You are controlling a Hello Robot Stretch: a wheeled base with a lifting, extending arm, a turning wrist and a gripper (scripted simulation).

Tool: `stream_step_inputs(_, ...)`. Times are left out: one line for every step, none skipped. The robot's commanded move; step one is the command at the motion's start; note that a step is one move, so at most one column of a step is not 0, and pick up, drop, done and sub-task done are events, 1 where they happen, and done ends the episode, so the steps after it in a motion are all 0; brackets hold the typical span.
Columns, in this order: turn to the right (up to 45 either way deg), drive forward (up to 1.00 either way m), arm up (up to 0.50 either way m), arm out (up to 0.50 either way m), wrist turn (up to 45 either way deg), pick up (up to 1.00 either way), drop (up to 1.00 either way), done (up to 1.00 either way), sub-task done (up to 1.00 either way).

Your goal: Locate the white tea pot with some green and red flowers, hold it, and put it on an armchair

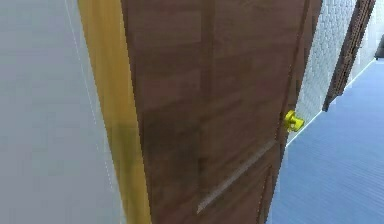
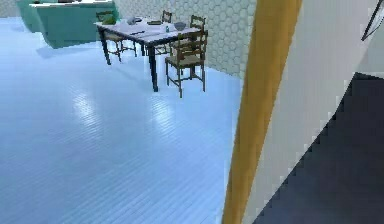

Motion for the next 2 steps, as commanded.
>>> stream_step_inputs(45.0,0.0,0.0,0.0,0.0,0.0,0.0,0.0,0.0)
stream_step_inputs(30.0,0.0,0.0,0.0,0.0,0.0,0.0,0.0,0.0)
